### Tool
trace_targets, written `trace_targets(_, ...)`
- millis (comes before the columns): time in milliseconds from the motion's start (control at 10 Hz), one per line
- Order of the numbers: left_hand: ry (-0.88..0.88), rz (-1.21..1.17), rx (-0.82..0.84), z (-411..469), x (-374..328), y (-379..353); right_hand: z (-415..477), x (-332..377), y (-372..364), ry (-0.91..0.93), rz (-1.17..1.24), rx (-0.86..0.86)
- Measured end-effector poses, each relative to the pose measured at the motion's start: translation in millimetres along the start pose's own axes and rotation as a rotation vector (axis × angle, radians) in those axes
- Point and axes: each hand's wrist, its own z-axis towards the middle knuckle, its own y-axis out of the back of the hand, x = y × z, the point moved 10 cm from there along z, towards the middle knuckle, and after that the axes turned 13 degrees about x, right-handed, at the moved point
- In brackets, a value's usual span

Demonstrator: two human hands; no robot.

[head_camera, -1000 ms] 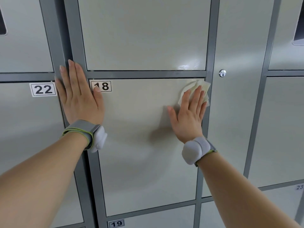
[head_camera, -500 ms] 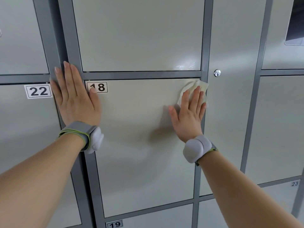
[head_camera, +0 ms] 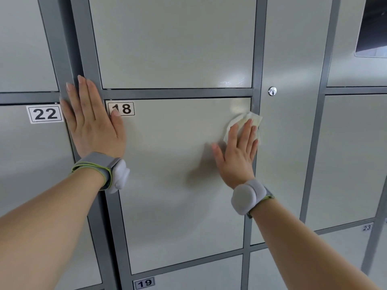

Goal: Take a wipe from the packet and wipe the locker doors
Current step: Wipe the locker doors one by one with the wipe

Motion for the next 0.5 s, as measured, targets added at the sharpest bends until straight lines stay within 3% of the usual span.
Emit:
trace_targets(200,-0.010,-0.001,-0.008,0,0,1,13,7,15,0.021,0.024,-0.025)
trace_targets(400,-0.007,-0.011,-0.004,0,0,2,-21,1,-23,0.029,-0.046,0.086)
trace_targets(500,-0.008,-0.008,-0.004,0,0,2,-6,11,-9,0.029,-0.022,0.079)
